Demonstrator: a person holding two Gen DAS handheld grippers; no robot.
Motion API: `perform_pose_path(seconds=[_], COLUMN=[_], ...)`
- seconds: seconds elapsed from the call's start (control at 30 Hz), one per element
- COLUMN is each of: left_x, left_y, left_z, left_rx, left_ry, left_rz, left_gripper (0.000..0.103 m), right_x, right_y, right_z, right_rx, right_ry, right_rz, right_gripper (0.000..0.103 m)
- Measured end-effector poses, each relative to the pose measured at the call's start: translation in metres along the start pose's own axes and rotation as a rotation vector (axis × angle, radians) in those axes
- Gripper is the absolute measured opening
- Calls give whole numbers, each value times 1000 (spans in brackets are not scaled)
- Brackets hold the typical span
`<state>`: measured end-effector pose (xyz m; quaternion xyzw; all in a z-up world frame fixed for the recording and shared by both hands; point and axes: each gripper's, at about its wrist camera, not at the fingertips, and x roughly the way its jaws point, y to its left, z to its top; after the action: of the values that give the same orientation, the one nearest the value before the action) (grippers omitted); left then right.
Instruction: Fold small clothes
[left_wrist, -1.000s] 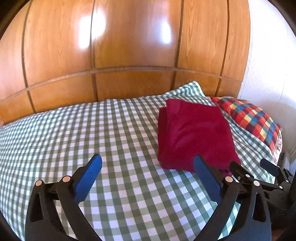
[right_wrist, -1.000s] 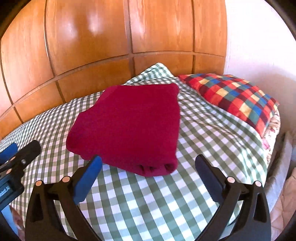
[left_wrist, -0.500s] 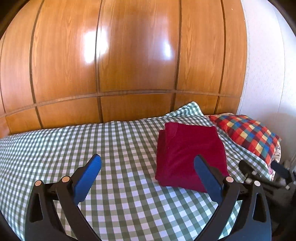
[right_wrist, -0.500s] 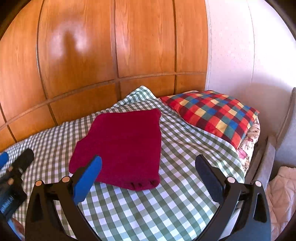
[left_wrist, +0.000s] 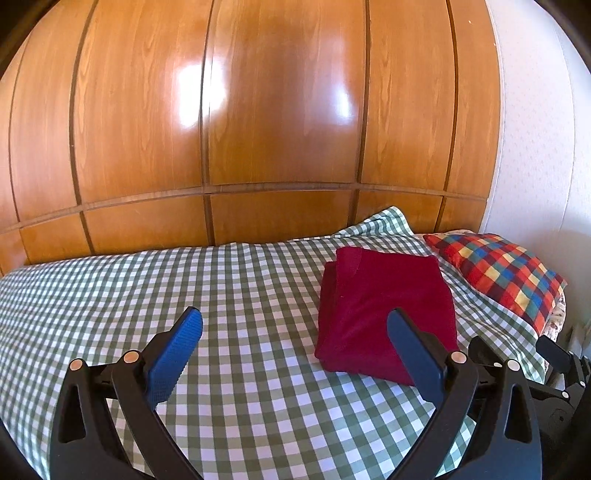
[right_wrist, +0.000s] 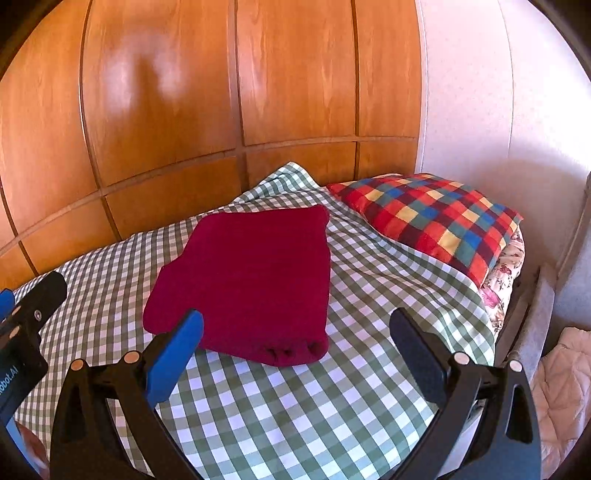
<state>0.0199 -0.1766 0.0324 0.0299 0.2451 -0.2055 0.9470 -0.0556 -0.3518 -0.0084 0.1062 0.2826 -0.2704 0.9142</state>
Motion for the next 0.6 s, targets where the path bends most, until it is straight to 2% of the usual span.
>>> perform_pose_path(seconds=[0.6], left_x=[1], left_y=[-1], left_z=[0], left_rx=[9], left_ry=[-7], left_rz=[0], left_gripper=[99], right_x=[0], right_y=[1], right_z=[0], right_rx=[-2], right_ry=[1], right_rz=[1], right_gripper=[101])
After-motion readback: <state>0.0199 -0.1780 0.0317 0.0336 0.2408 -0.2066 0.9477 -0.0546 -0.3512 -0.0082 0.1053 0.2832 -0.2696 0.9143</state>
